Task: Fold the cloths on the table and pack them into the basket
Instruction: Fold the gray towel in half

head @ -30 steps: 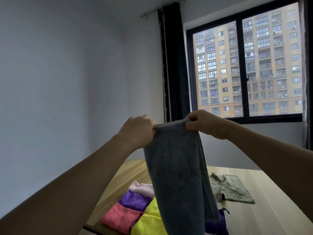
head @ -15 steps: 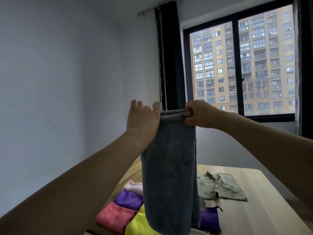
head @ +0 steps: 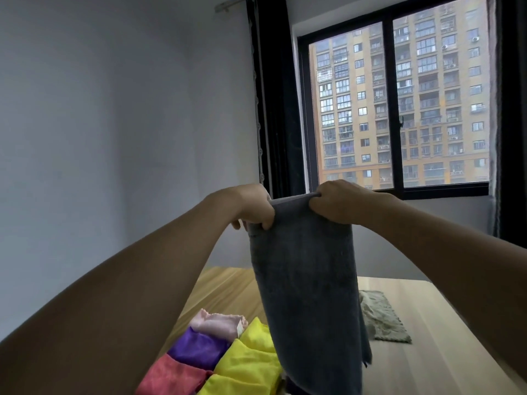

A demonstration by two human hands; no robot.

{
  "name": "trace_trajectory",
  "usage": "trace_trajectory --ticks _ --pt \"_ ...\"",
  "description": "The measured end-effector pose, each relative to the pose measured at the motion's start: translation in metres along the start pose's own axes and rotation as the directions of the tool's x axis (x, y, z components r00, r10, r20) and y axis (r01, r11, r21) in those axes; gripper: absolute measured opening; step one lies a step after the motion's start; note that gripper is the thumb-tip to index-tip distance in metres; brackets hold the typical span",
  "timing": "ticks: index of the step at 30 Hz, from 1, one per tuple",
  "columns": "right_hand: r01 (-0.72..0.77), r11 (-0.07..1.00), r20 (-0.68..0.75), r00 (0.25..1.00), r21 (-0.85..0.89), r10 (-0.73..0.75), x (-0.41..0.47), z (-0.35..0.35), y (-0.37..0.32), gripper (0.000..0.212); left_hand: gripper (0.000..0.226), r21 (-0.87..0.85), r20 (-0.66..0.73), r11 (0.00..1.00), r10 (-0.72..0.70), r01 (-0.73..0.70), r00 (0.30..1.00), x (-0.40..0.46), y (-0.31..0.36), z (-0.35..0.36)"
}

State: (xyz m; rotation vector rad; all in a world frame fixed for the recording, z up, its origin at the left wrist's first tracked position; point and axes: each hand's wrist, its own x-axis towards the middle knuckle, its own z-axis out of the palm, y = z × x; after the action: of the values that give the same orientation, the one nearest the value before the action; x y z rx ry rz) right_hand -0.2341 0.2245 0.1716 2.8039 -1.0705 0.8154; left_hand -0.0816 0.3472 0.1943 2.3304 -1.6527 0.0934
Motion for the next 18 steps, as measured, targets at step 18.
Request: trace_trajectory --ticks 18 --pt "0.156 0.987 -0.266 0.950 -0.039 -0.161 0.125 0.115 0.172 0.023 0.016 0.028 -0.364 0.990 0.138 -0.137 0.921 0.218 0.024 0.129"
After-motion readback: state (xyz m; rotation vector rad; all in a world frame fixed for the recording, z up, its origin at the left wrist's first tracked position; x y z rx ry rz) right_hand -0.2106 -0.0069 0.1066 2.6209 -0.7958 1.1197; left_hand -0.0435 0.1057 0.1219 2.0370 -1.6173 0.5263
